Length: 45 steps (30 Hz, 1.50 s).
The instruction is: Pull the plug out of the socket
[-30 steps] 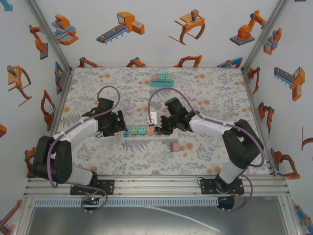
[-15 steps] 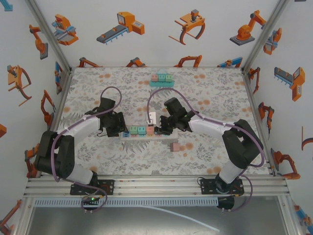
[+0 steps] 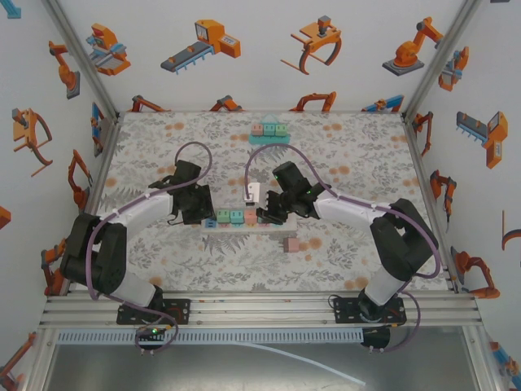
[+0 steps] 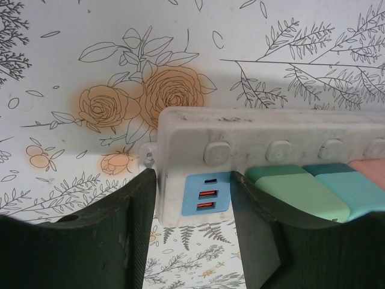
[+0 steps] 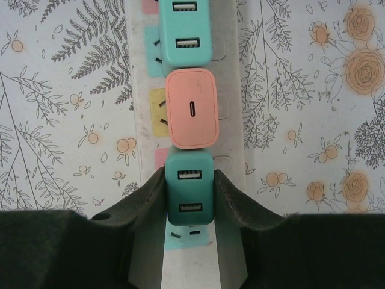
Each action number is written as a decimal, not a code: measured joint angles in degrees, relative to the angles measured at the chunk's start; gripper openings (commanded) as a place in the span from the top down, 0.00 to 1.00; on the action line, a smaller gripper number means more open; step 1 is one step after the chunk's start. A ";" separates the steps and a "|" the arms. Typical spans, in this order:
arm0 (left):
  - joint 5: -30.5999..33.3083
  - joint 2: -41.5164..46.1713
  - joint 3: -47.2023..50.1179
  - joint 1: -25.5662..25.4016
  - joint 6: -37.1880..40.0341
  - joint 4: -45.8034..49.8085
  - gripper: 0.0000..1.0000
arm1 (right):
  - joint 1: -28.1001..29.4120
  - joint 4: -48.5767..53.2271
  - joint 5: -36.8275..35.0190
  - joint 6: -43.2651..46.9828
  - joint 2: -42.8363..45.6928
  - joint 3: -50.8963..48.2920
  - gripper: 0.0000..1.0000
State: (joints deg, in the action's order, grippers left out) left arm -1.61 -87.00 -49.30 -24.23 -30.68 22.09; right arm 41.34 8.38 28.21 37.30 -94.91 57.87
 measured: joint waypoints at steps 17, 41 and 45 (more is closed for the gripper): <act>3.21 0.15 -0.20 -1.36 -0.20 -0.35 0.50 | 0.02 0.39 -0.61 -1.53 0.37 0.17 0.87; 4.48 3.98 -0.26 -1.99 1.31 3.52 0.37 | -0.26 -1.53 -4.09 -13.70 10.05 1.05 0.88; 3.26 8.17 -2.19 -1.99 2.60 5.35 0.36 | -0.44 -2.29 -6.38 -23.80 15.04 1.01 0.86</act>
State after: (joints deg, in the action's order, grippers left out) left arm 1.65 -78.83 -51.48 -26.22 -28.08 27.44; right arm 40.91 6.09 21.82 13.50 -79.88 58.87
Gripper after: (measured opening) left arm 0.634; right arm 0.338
